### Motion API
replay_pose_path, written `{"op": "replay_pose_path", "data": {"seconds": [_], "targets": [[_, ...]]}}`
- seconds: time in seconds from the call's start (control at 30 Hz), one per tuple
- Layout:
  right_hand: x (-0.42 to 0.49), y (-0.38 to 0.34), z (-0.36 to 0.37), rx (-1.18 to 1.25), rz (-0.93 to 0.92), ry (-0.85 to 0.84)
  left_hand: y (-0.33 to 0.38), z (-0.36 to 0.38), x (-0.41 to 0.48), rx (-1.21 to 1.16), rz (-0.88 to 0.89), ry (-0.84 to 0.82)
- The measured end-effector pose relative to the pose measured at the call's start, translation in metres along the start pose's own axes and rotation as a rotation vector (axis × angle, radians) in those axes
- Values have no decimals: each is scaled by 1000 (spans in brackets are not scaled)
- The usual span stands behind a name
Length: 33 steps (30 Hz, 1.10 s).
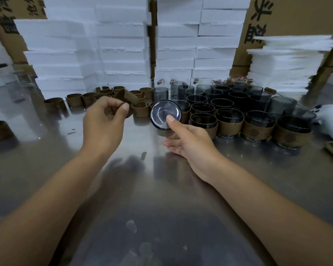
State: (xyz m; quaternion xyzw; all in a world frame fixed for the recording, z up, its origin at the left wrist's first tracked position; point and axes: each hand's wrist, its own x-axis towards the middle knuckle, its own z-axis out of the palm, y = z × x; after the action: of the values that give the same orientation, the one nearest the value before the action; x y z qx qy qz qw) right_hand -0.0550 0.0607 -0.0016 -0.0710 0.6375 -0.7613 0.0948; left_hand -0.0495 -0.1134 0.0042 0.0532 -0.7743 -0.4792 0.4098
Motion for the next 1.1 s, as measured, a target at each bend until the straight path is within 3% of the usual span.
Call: {"op": "replay_pose_path", "data": {"seconds": [0.17,0.47,0.83,1.1], "targets": [[2,-1,-3,-2,12,0,18,0,-12,-15,159,-144],[4,0,-6,116,34,-72,35,9,-32,-251,187,-341],[0,2,-2,306,68,-228,41,11,-38,-374,109,-333],[2,0,-6,456,145,-247,44,10,-36,-490,-26,-376]]}}
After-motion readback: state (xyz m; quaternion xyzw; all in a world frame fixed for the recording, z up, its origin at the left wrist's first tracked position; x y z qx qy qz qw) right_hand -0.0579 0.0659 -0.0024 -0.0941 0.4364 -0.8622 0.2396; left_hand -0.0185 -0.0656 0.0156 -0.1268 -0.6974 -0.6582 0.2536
